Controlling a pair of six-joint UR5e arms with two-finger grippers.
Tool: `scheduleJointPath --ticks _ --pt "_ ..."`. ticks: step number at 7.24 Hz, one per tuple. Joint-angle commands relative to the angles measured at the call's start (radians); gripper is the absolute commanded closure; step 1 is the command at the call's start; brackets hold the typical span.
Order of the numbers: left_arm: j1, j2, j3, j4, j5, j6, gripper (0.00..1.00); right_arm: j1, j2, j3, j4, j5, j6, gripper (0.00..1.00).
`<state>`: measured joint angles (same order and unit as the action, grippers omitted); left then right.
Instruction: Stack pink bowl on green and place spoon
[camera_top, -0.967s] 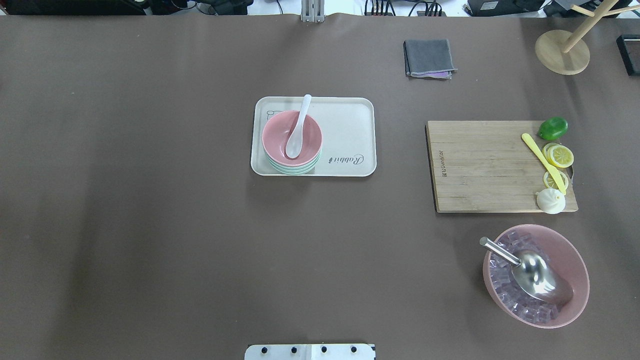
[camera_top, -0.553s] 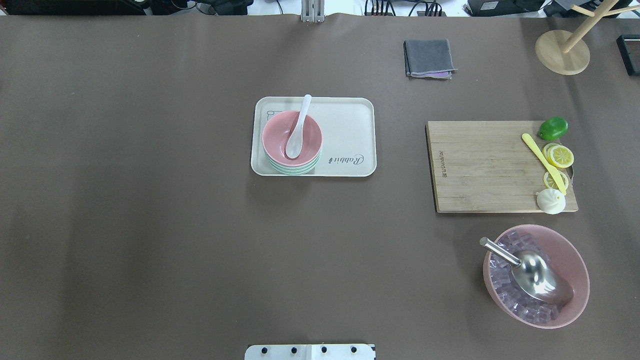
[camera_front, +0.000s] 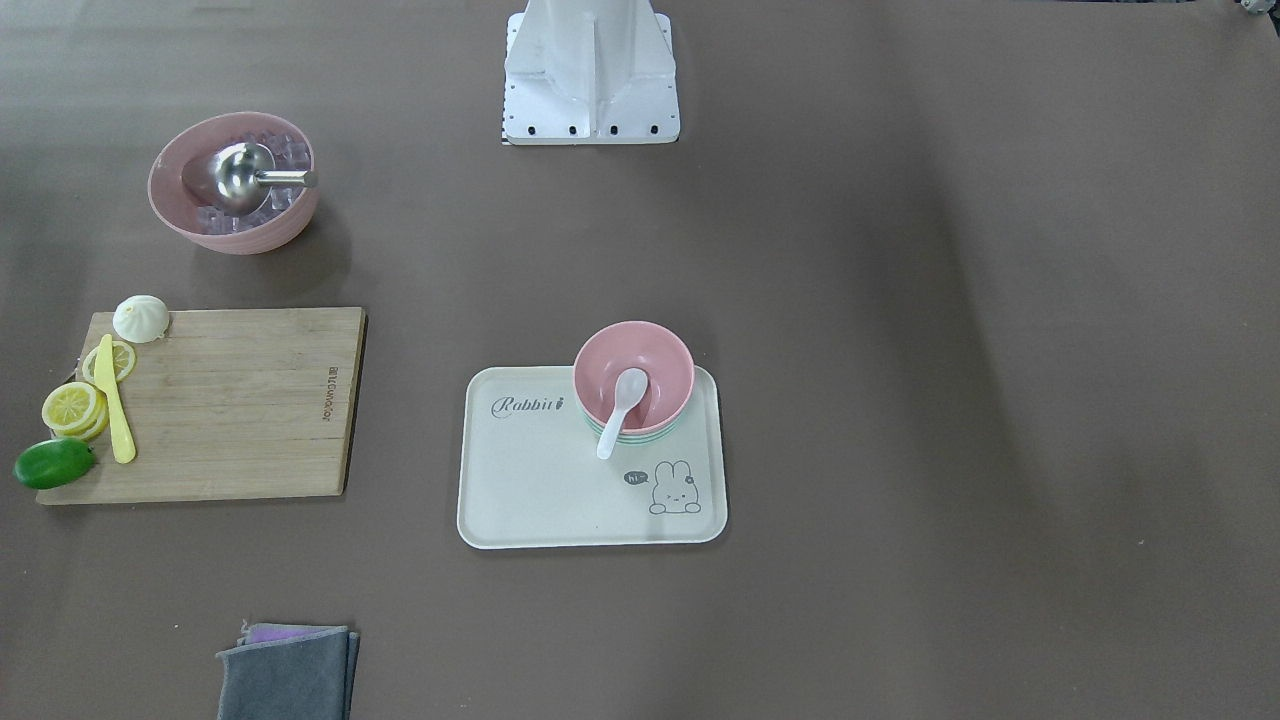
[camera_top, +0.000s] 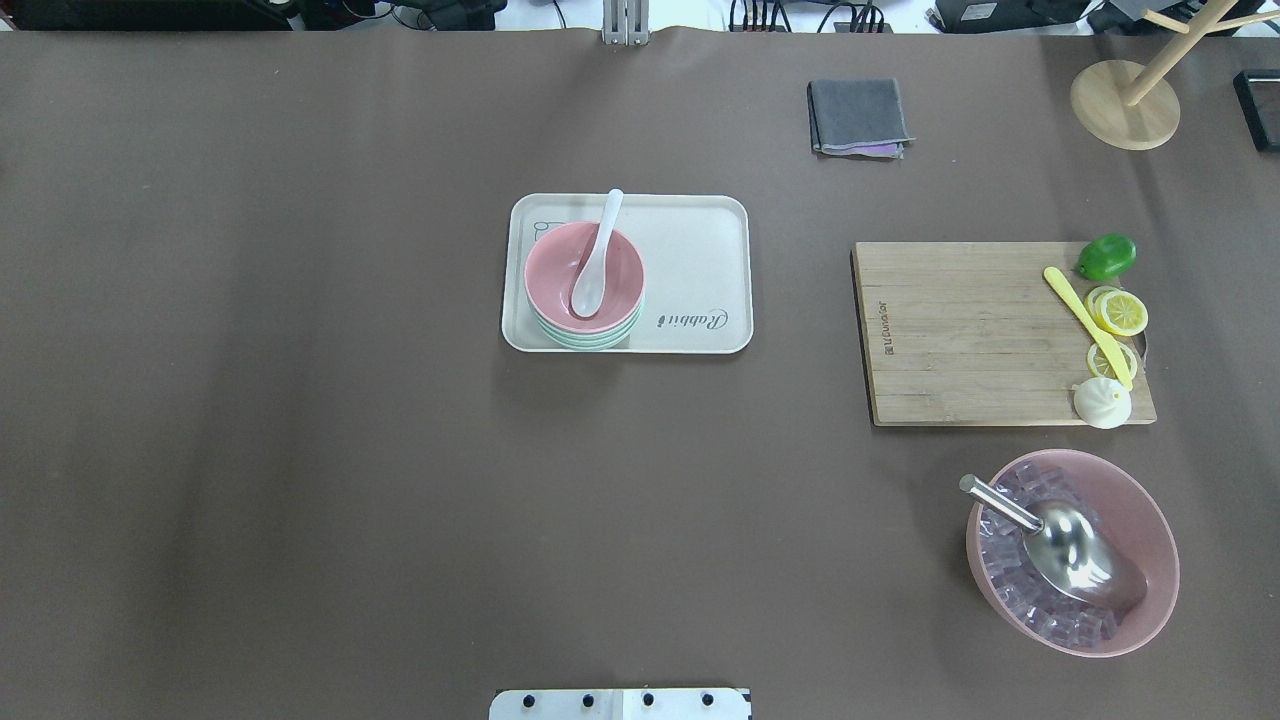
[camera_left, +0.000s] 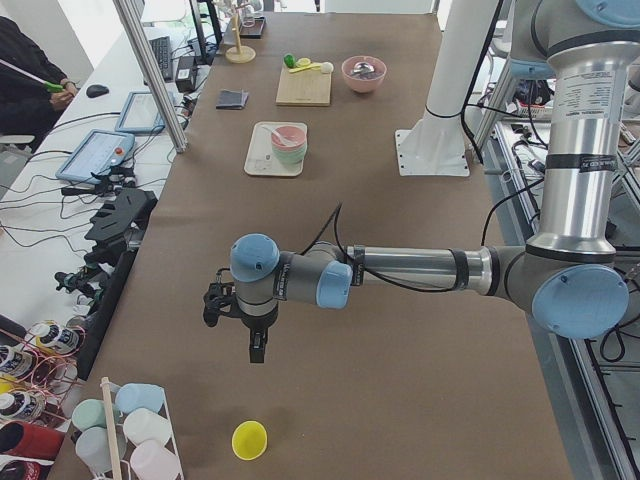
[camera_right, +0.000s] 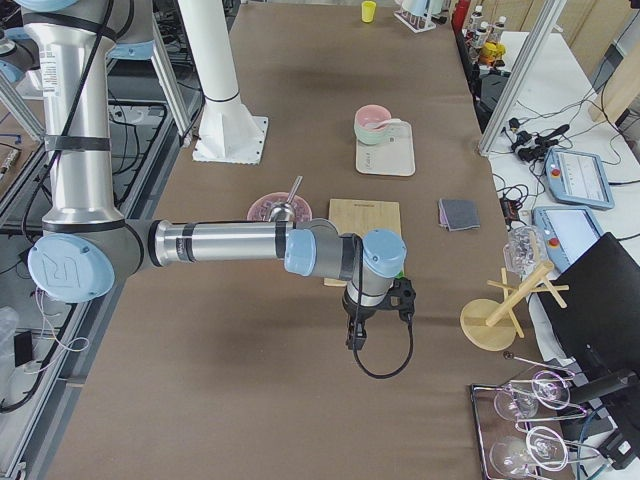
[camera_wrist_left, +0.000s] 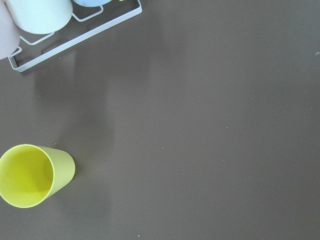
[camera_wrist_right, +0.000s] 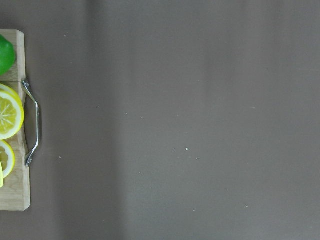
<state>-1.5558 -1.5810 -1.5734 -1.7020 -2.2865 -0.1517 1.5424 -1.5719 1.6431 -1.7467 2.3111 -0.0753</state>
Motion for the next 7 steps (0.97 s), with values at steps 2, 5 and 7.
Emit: scheduleJointPath --ticks 2,5,7 --pt "-0.004 -0.005 -0.011 0.022 -0.004 0.012 0.02 0.002 0.012 0.001 0.001 0.008 0.011 0.00" --pt "-0.004 -0.002 -0.011 0.021 -0.064 0.012 0.02 0.002 0.010 0.021 -0.007 0.008 0.011 0.00" --pt "-0.006 -0.005 -0.011 0.021 -0.064 0.012 0.02 0.004 0.010 0.021 -0.007 0.010 0.011 0.00"
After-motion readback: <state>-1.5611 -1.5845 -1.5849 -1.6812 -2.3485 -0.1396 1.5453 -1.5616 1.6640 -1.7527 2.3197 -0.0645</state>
